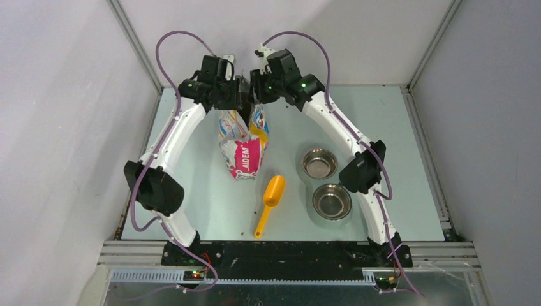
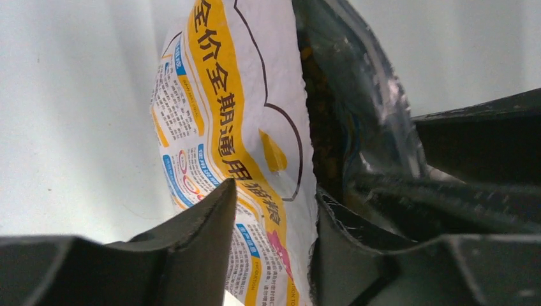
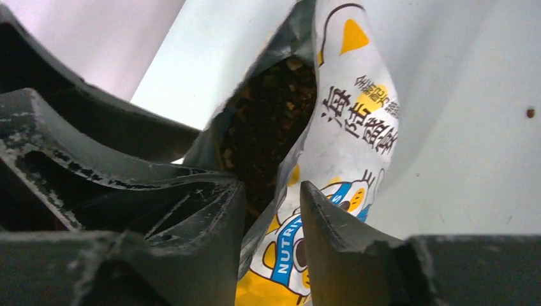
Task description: Serve the pet food
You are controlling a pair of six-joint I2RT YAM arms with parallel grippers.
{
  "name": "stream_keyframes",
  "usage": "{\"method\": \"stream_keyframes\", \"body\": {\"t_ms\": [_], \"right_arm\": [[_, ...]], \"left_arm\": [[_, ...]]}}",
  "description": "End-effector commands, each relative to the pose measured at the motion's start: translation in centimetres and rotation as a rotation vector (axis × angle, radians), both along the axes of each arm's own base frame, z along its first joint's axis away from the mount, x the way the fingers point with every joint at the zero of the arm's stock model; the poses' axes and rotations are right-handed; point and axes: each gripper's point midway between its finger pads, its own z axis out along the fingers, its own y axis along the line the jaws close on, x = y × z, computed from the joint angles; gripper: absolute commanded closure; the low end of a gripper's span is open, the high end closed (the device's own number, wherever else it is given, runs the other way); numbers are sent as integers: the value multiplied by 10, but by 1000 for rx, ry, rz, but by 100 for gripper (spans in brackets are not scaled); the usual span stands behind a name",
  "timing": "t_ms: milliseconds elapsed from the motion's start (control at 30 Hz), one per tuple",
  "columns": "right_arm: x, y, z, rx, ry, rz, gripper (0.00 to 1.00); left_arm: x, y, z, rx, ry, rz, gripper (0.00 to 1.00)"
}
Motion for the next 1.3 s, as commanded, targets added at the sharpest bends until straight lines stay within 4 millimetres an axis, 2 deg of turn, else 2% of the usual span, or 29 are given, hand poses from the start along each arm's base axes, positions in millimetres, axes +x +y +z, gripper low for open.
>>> {"method": "stream_keyframes", "body": {"t_ms": [0, 33, 67, 100, 133, 200, 267, 400, 500, 533, 700, 833, 900, 967, 1033, 1067, 1100, 1133, 1233, 1267], "right_arm": [[10, -12, 7, -15, -32, -61, 64], [9, -13, 8, -14, -28, -54, 80], [9, -14, 10, -13, -33, -52, 95], [6, -15, 18, -6, -48, -48, 99], [6, -15, 27, -4, -77, -41, 100], [3, -18, 54, 2, -161, -32, 100], [-1, -27, 88, 7, -255, -52, 100], [5, -50, 122, -29, -375, -149, 100], [7, -60, 126, -60, -407, -165, 100], [7, -60, 121, -67, -400, -159, 100], [7, -61, 104, -84, -359, -131, 100], [14, -62, 102, -89, -364, -140, 100], [13, -58, 105, -64, -364, -121, 100], [6, -47, 109, -15, -354, -50, 100], [-5, -33, 110, 37, -331, 31, 96], [-10, -27, 112, 65, -312, 53, 93], [-9, -23, 108, 71, -299, 56, 87], [-8, -18, 105, 84, -284, 54, 84], [-6, -9, 106, 94, -295, 48, 68], [-3, -6, 105, 94, -303, 48, 66]], "left_arm": [[-11, 13, 10, 39, -16, 24, 57], [-14, 14, 15, 34, -27, 20, 61], [-14, 16, 19, 31, -36, 24, 70], [-16, 17, 27, 23, -52, 22, 77], [-16, 20, 34, 23, -71, 23, 89], [-17, 27, 52, 29, -121, 31, 99], [-19, 35, 72, 46, -173, 41, 100], [-23, 53, 95, 103, -211, 42, 100], [-21, 68, 95, 136, -182, 51, 100], [-20, 71, 102, 141, -197, 50, 100], [-10, 84, 106, 188, -192, 51, 100], [-3, 93, 102, 213, -188, 78, 100], [0, 94, 102, 200, -188, 81, 100], [-1, 73, 101, 116, -184, -4, 100], [-5, 52, 98, 24, -165, -74, 91], [-6, 46, 96, 0, -158, -87, 80], [-7, 40, 88, -31, -128, -93, 74], [-7, 37, 82, -41, -110, -93, 67], [2, 36, 70, -33, -87, -87, 58], [6, 36, 75, -30, -104, -88, 54]]}}
